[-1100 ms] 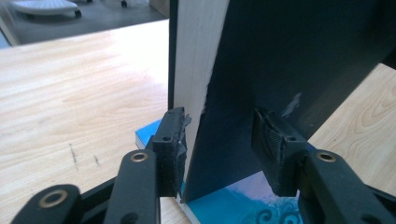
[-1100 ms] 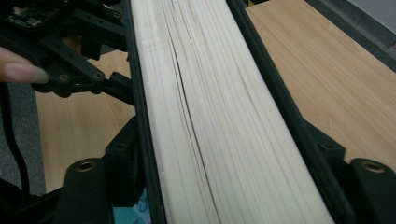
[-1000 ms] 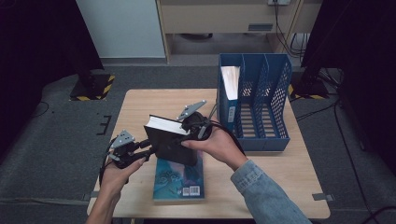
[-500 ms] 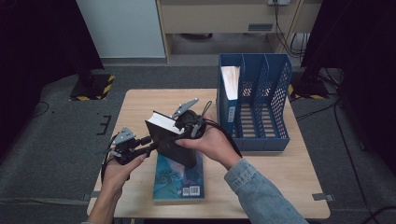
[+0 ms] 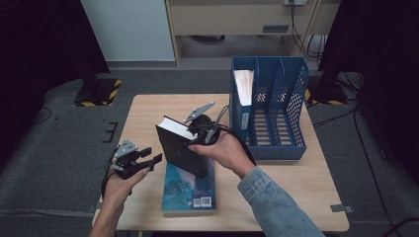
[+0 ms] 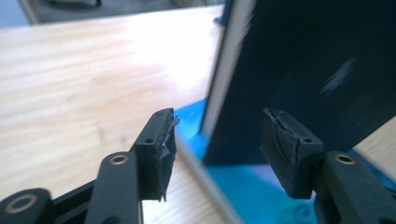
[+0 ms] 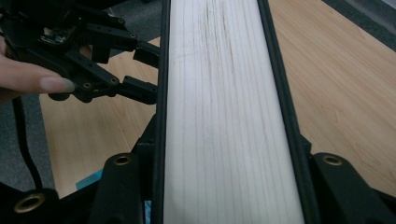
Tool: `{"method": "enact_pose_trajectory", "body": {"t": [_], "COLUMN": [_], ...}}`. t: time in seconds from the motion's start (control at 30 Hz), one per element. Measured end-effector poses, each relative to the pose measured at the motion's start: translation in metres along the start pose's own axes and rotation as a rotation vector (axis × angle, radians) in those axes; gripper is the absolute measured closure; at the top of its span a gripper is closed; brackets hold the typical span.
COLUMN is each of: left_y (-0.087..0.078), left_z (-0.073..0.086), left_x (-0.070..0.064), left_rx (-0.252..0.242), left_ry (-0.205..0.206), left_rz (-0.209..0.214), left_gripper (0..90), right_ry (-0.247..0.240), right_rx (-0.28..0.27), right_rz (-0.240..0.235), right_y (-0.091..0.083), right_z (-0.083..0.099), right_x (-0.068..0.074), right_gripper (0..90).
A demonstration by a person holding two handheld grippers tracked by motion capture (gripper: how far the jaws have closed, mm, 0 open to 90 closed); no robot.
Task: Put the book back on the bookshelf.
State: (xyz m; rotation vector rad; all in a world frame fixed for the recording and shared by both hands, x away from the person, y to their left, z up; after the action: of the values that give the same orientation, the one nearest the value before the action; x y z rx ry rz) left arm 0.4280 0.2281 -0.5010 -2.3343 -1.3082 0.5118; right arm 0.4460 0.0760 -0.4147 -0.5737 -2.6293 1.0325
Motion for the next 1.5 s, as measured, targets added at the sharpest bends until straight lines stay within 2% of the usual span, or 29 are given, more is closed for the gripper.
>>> {"method": "enact_pose_trajectory", "body": {"t": [0.17, 0.23, 0.3, 0.33, 0.5, 0.63, 0.73, 0.8, 0.9, 1.0, 1.13, 1.3, 1.37, 1.5], "left_y": [0.006, 0.009, 0.011, 0.013, 0.024, 0.027, 0.028, 0.029, 0.030, 0.032, 0.031, 0.031, 0.032, 0.033], "left_z": [0.027, 0.037, 0.041, 0.046, 0.062, 0.068, 0.072, 0.076, 0.080, 0.086, 0.089, 0.090, 0.093, 0.092], "left_x": [0.026, 0.033, 0.035, 0.040, 0.049, 0.058, 0.060, 0.064, 0.067, 0.068, 0.073, 0.074, 0.074, 0.072], "left_rx": [0.088, 0.117, 0.132, 0.156, 0.245, 0.258, 0.261, 0.281, 0.295, 0.319, 0.332, 0.336, 0.350, 0.344], "left_ry": [-0.003, -0.012, -0.017, -0.017, -0.017, -0.033, -0.002, 0.007, -0.005, 0.010, 0.023, 0.039, 0.049, 0.051], "left_rz": [-0.091, -0.110, -0.111, -0.122, -0.118, -0.133, -0.125, -0.140, -0.149, -0.150, -0.177, -0.181, -0.186, -0.180], "left_gripper": [35.1, 32.0, 29.7, 28.2, 19.1, 12.0, 5.7, 6.0, 5.9, 5.8, 5.7, 5.2, 5.3, 4.7], "right_ry": [0.045, 0.075, 0.120, 0.149, 0.266, 0.327, 0.362, 0.372, 0.384, 0.395, 0.398, 0.402, 0.395, 0.391], "right_rx": [-0.013, -0.018, -0.029, -0.036, -0.052, -0.070, -0.088, -0.095, -0.100, -0.112, -0.122, -0.143, -0.153, -0.167], "right_rz": [-0.003, -0.004, -0.003, 0.000, -0.002, -0.005, -0.005, -0.013, -0.034, -0.050, -0.040, -0.042, -0.032, -0.019], "right_y": [0.000, -0.001, -0.002, -0.002, -0.005, -0.007, -0.010, -0.013, -0.017, -0.024, -0.035, -0.049, -0.054, -0.061], "right_z": [-0.002, -0.003, -0.003, -0.003, -0.002, 0.001, 0.003, 0.006, 0.011, 0.019, 0.027, 0.032, 0.035, 0.041], "right_x": [-0.006, -0.011, -0.017, -0.021, -0.038, -0.045, -0.048, -0.048, -0.048, -0.047, -0.048, -0.044, -0.044, -0.045], "right_gripper": [50.7, 51.1, 51.5, 51.5, 51.9, 52.1, 52.2, 52.3, 52.4, 52.4, 52.4, 52.4, 52.4, 52.4]}}
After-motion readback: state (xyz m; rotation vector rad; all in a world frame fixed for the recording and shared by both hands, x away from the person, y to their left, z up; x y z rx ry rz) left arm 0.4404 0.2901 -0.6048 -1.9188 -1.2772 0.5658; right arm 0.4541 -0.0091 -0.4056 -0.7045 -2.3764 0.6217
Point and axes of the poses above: each handheld gripper's, and its own axes: y roughly forward along the jaws, z roughly out of its underside, x roughly to its left, the point moved 10 cm from there along y, roughly forward along the jaws, and after that the axes turned 2 degrees about -z, right-handed, at the moved point
